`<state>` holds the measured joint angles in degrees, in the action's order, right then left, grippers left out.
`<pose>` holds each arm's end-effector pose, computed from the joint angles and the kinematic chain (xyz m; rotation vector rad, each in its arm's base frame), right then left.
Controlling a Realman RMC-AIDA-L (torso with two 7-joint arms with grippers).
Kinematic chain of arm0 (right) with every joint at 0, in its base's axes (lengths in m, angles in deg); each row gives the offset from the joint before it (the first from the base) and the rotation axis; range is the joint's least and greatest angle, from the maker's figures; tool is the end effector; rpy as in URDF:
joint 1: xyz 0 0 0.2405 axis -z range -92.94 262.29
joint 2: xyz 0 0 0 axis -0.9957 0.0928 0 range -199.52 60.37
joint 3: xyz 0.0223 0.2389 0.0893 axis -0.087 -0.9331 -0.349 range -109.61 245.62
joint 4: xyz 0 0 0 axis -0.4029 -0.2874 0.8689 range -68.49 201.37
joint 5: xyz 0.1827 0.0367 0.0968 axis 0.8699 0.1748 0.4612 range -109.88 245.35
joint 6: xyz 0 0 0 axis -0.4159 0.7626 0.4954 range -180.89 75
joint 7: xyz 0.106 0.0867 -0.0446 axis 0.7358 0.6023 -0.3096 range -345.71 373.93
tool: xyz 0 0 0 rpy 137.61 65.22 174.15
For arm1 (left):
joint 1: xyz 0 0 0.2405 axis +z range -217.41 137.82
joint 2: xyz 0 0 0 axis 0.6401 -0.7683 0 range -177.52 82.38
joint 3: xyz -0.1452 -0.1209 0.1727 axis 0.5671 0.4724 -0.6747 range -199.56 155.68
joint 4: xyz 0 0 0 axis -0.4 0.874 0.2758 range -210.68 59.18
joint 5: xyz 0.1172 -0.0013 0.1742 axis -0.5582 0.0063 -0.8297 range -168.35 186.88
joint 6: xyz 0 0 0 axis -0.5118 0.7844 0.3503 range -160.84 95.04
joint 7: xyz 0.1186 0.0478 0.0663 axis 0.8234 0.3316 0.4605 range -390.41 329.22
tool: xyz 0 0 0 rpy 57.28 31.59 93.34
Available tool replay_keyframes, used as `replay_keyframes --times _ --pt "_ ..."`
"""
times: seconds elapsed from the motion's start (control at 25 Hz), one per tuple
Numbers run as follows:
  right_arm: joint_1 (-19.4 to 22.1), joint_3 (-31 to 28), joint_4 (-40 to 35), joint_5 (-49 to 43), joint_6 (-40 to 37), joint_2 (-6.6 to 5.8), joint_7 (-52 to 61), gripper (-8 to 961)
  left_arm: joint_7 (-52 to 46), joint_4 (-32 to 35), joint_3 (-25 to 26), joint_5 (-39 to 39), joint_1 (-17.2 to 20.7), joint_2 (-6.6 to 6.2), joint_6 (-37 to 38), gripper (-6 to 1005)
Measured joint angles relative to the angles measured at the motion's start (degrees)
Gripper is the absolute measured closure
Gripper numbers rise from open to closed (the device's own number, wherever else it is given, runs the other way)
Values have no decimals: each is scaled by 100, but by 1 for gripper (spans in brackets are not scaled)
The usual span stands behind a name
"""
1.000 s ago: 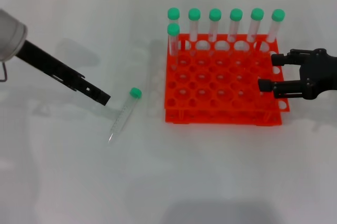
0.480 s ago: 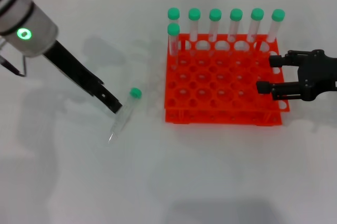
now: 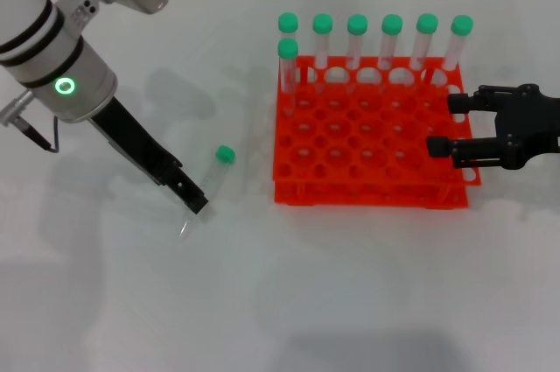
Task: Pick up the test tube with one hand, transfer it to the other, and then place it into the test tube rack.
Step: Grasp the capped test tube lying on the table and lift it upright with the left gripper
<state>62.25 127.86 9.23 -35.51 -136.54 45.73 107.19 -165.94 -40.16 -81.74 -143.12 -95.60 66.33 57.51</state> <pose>0.2423 0.3368 0.0363 -2.7160 0.5485 0.5454 -0.2054 0.3894 -0.0067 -2.7194 -1.2277 0.6481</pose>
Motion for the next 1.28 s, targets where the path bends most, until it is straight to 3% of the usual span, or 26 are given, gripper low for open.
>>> replay_keyframes --times 0.24,0.72,1.28 --pt "1 8 0 4 1 0 -10 152 -49 -24 -12 -183 9 18 -89 118" --pt "8 9 8 58 1 0 -76 153 -49 -27 -454 -195 -77 189 -88 119" --pt "27 9 9 68 13 0 -79 153 -17 -27 -480 -170 -97 228 -171 119"
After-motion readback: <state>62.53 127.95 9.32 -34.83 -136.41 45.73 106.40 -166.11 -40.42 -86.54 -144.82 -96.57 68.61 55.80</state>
